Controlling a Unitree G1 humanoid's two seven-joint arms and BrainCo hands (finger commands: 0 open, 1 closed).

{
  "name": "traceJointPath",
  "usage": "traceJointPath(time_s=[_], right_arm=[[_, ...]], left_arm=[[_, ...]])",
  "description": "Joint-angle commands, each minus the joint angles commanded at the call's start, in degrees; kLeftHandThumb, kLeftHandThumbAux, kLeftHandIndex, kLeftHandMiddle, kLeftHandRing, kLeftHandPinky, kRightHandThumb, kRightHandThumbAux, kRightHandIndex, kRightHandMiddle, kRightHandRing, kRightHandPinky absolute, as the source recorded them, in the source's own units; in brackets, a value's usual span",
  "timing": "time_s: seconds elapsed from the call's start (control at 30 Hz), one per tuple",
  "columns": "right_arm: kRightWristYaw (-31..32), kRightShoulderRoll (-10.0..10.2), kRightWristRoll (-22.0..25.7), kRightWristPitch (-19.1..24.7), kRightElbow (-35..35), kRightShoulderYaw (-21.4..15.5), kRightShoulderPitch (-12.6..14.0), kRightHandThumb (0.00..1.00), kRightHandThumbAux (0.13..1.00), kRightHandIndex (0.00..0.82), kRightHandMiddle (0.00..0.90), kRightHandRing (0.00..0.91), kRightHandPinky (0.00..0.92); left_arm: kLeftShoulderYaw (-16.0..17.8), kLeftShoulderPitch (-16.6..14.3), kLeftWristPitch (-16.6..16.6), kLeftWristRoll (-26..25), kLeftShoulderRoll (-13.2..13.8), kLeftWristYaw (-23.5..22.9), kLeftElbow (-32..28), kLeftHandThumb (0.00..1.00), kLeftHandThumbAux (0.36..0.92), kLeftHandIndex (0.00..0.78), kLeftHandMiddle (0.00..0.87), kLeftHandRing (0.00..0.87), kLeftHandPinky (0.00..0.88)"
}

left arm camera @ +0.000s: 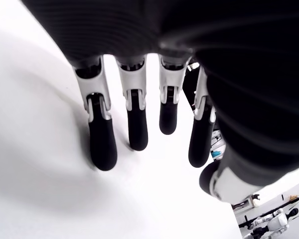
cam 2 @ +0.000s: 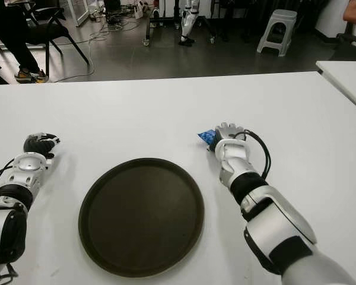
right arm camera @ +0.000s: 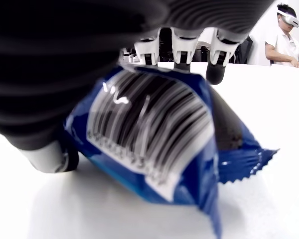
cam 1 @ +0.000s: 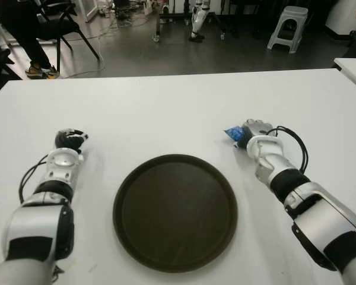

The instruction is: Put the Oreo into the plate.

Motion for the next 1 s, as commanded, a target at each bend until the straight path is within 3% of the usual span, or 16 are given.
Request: traceJointPath(time_s=[0.53,1.0], right_arm=[[-1.0,0.4,0.4,0.4,0.2,-0.7,0.0,0.704,0.716,0.423,0.046,0.000,0.000],[-10.6,-0.1,2.3,-5.2,-2.8,-5.6,1.4,0.706,0.716,0.420,0.049,0.000,0.000]], left_arm=[[0.1,0.1,-0.2,-0.1,0.0,-0.2,-0.1,0.683,0.721,0.399,0.173,0.188,0.178],[0.4,0.2,-0.1,-0.2,0.0,-0.3,0.1,0.683,0.719,0.400,0.192,0.204,0.190]])
